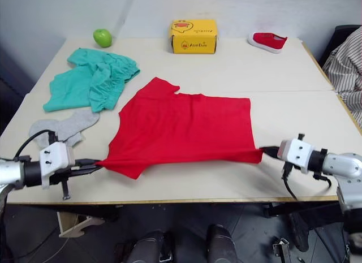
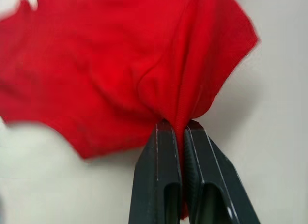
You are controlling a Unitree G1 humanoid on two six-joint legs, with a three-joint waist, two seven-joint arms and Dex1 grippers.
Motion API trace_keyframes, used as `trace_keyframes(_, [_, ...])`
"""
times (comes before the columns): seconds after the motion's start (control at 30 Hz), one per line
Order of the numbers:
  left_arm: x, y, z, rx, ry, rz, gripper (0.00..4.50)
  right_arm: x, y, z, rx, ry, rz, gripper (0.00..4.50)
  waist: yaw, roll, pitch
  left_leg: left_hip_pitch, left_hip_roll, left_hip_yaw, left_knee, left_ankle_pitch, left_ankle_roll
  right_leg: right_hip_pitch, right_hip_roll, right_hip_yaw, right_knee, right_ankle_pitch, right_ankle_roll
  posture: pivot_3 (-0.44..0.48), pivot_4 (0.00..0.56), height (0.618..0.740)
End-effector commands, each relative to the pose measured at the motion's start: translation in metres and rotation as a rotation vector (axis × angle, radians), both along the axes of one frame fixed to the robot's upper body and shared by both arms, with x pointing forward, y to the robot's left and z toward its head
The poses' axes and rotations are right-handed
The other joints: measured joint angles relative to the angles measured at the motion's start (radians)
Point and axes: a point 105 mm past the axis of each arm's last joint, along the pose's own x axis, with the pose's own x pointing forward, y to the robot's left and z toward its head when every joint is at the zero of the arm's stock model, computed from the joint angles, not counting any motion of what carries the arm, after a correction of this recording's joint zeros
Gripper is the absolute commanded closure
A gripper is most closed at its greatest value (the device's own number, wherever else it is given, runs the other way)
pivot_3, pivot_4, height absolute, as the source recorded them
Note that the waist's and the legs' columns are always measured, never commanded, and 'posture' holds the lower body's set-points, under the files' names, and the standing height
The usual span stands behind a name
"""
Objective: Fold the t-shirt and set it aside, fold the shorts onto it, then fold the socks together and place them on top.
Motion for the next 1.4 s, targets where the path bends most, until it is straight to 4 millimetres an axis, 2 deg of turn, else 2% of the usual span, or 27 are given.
trace_keyframes(0.03, [-0.019, -0.005, -0.006, 0.035, 0.09, 0.025, 4.48, -0.021, -0.009, -0.005, -0.08, 0.14, -0.006, 4.5, 0.002, 0.0, 0.0, 0.0, 0.0, 0.0, 0.0, -0.001, 0.0, 0.0, -0.002, 0.001, 0.001, -0.001, -0.001, 0.0, 0.15, 0.74])
trace_keyframes(0.13, [-0.029, -0.008, -0.017, 0.041, 0.154, 0.038, 4.48, -0.029, -0.009, -0.009, -0.075, 0.205, -0.021, 4.5, 0.001, 0.0, 0.0, 0.0, 0.0, 0.0, 0.0, -0.002, -0.001, 0.0, -0.002, 0.001, 0.001, -0.002, -0.003, 0.0, 0.15, 0.74])
trace_keyframes(0.27, [-0.025, -0.013, -0.016, -0.027, 0.175, 0.075, 4.48, -0.037, -0.002, -0.011, -0.041, 0.245, -0.011, 4.5, 0.001, 0.0, 0.0, 0.0, 0.0, 0.0, 0.0, -0.002, -0.002, -0.001, -0.001, -0.004, 0.002, -0.003, -0.005, 0.0, 0.15, 0.74])
trace_keyframes(0.4, [-0.024, -0.01, -0.015, -0.012, 0.209, 0.048, 4.48, -0.038, -0.002, -0.009, -0.006, 0.255, -0.031, 4.5, 0.001, 0.0, 0.0, 0.0, 0.0, 0.0, 0.0, -0.002, -0.001, -0.001, -0.002, -0.006, 0.002, -0.003, -0.005, 0.0, 0.15, 0.74])
trace_keyframes(0.67, [-0.001, -0.003, 0.01, -0.09, 0.345, -0.006, 4.48, -0.012, -0.005, 0.022, 0.139, 0.275, -0.093, 4.5, 0.008, 0.0, 0.0, 0.0, 0.0, 0.0, -0.001, -0.002, -0.002, -0.002, -0.001, -0.007, 0.003, -0.003, -0.005, 0.0, 0.15, 0.74])
trace_keyframes(0.93, [0.036, -0.006, 0.013, -0.147, 0.387, -0.026, 4.48, 0.016, -0.001, 0.029, 0.157, 0.275, -0.129, 4.5, 0.013, 0.0, 0.0, -0.001, -0.001, 0.002, -0.001, -0.001, -0.002, -0.003, 0.0, -0.007, 0.005, -0.004, -0.007, 0.0, 0.15, 0.74])
trace_keyframes(1.07, [0.054, -0.007, 0.014, -0.186, 0.391, -0.009, 4.48, 0.027, 0.004, 0.025, 0.167, 0.278, -0.142, 4.5, 0.013, 0.0, 0.0, -0.001, -0.001, 0.003, -0.001, -0.001, -0.002, -0.003, 0.001, -0.006, 0.008, -0.004, -0.006, 0.0, 0.15, 0.74])
trace_keyframes(1.4, [0.071, -0.009, 0.007, -0.223, 0.357, 0.017, 4.48, 0.036, 0.011, 0.01, 0.189, 0.265, -0.158, 4.5, 0.013, 0.0, 0.0, -0.002, -0.001, 0.003, 0.0, 0.0, -0.002, -0.003, 0.001, -0.006, 0.008, -0.004, -0.006, 0.0, 0.15, 0.74])
